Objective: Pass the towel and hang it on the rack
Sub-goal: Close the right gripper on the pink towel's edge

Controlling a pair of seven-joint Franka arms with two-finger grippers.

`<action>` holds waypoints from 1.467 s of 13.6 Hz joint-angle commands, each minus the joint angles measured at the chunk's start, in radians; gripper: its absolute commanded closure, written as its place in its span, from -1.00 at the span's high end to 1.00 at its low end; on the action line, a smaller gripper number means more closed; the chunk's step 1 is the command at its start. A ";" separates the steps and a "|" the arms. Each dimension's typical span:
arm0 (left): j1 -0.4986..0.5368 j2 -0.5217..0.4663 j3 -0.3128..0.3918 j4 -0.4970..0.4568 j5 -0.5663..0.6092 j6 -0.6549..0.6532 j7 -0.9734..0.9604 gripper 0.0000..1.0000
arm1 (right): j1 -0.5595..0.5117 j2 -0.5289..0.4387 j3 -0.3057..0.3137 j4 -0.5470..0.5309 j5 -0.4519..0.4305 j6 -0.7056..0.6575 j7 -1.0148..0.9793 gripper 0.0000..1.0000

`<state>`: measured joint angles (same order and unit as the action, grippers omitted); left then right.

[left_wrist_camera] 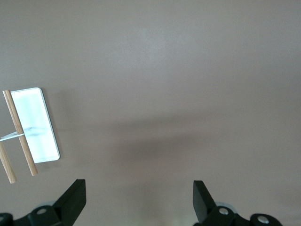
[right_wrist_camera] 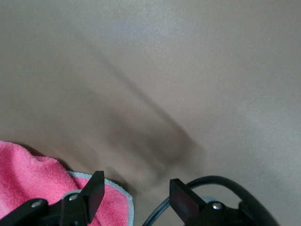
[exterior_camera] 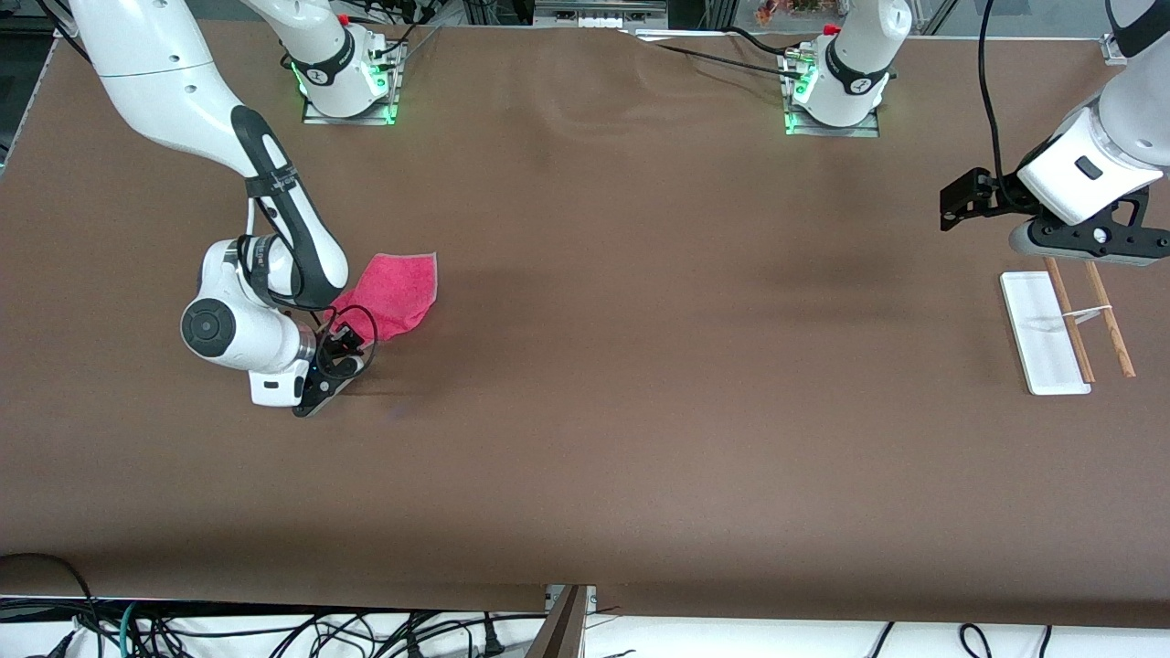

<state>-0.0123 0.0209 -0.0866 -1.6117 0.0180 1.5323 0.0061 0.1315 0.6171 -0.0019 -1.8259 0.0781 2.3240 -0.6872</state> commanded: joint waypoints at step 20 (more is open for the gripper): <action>0.002 -0.001 0.002 0.016 -0.015 -0.017 0.011 1.00 | -0.023 -0.040 0.003 -0.110 0.065 0.071 -0.038 -0.23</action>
<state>-0.0123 0.0209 -0.0866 -1.6117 0.0180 1.5323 0.0061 0.1182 0.6057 -0.0041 -1.8901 0.1210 2.3694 -0.6948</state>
